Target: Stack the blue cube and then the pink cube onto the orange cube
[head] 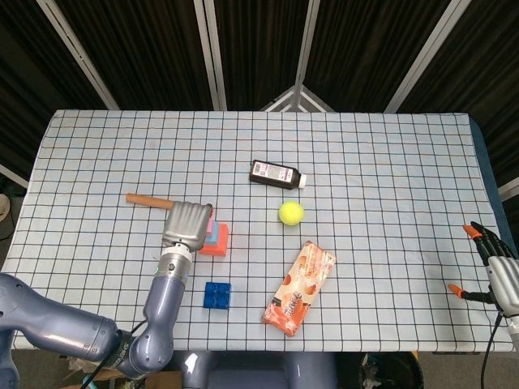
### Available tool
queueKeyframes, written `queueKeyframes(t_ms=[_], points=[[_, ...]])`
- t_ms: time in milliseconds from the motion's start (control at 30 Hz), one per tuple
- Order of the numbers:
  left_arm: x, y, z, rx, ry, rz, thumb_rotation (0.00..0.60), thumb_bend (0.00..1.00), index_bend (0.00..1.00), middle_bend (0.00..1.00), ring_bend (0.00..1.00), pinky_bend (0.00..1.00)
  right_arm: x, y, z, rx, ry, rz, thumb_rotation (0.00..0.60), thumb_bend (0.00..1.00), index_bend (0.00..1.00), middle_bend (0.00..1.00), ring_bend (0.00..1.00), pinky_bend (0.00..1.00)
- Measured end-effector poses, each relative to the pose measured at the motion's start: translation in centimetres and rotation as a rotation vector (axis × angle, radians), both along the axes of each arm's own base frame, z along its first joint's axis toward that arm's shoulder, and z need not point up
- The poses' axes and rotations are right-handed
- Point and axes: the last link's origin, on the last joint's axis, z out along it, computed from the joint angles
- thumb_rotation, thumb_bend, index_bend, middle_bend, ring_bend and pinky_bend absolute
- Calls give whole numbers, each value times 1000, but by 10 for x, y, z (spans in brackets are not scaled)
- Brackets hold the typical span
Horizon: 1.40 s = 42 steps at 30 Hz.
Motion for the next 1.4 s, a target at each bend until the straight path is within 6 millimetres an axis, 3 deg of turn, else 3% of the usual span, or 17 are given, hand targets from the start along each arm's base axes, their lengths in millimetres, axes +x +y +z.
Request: queueKeyframes(t_ms=[633,1400], points=[[-4,0,-2,-7,0,2,600,458,412,851,823,875,0,0,0,0,1,-3,600,128,0,7,35,137],[-5,-6,3,-10,7,-22,600,433,217,837,815,871,1,0,-1,4,2,-8,600,128,0,7,35,137]])
